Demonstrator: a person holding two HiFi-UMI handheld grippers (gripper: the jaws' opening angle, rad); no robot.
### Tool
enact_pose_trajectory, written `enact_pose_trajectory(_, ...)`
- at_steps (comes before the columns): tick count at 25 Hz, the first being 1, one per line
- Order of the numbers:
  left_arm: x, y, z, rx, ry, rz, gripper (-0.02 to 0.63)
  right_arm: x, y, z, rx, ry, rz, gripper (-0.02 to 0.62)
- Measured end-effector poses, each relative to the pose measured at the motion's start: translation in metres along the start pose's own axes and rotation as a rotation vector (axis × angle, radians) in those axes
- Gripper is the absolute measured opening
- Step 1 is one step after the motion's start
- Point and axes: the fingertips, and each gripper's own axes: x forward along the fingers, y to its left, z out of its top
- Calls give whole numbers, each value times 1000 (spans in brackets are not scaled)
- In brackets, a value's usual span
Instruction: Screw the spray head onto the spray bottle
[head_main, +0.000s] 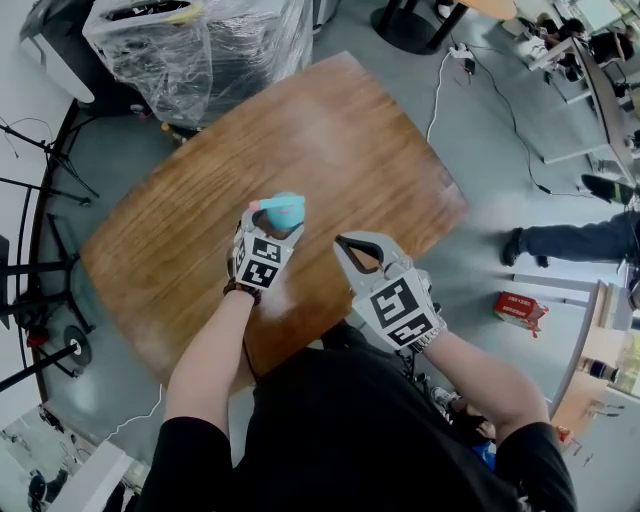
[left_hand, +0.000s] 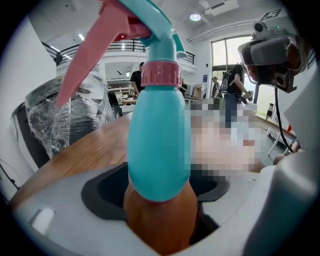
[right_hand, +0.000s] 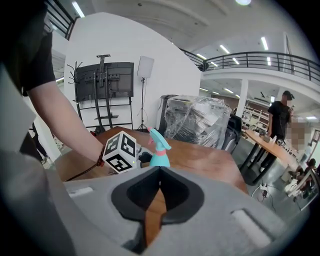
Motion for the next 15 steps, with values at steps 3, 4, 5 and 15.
enact_pose_trajectory(3, -5, -2, -3, 7, 15, -14, 429, 3, 4, -1, 13, -2, -3, -6)
enact_pose_trajectory(4, -9, -2, -5, 6, 16, -13, 431, 4, 6, -1, 17, -3, -3, -6)
enact_pose_trajectory(5, -14, -2, -6, 4, 16, -10, 430, 5, 8, -2, 21, -5, -4, -6)
enact_pose_trajectory(15, -97, -28, 23, -62, -101, -11, 142, 19, 34, 1, 82, -56, -7, -8)
